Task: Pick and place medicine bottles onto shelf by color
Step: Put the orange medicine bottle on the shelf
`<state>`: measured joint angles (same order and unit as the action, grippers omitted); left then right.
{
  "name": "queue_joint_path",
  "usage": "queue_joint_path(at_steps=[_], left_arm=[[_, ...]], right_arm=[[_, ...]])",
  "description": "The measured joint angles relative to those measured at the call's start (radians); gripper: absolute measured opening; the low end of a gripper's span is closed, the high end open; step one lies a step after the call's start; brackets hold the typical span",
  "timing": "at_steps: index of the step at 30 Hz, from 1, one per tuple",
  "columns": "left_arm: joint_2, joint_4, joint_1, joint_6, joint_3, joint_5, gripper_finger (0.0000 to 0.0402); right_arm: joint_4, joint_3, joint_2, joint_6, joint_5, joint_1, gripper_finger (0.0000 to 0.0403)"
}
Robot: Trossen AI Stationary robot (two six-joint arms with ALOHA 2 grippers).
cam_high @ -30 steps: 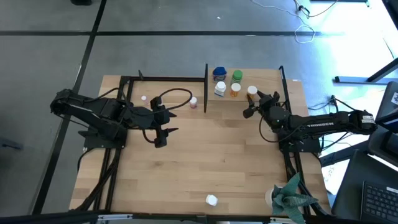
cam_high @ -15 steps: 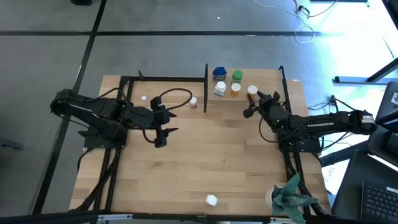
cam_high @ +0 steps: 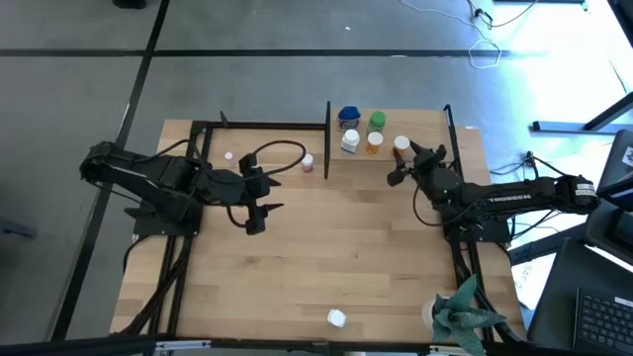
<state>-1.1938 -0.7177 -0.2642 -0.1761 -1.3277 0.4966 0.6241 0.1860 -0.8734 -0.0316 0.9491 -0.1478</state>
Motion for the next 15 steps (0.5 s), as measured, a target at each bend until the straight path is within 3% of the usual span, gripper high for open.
queue_joint_path(at_steps=[15], left_arm=[[0.0, 0.0, 0.0, 0.0, 0.0, 0.0, 0.0236]], right_arm=[[0.099, 0.0, 0.0, -0.059, 0.001, 0.0, 0.0252]])
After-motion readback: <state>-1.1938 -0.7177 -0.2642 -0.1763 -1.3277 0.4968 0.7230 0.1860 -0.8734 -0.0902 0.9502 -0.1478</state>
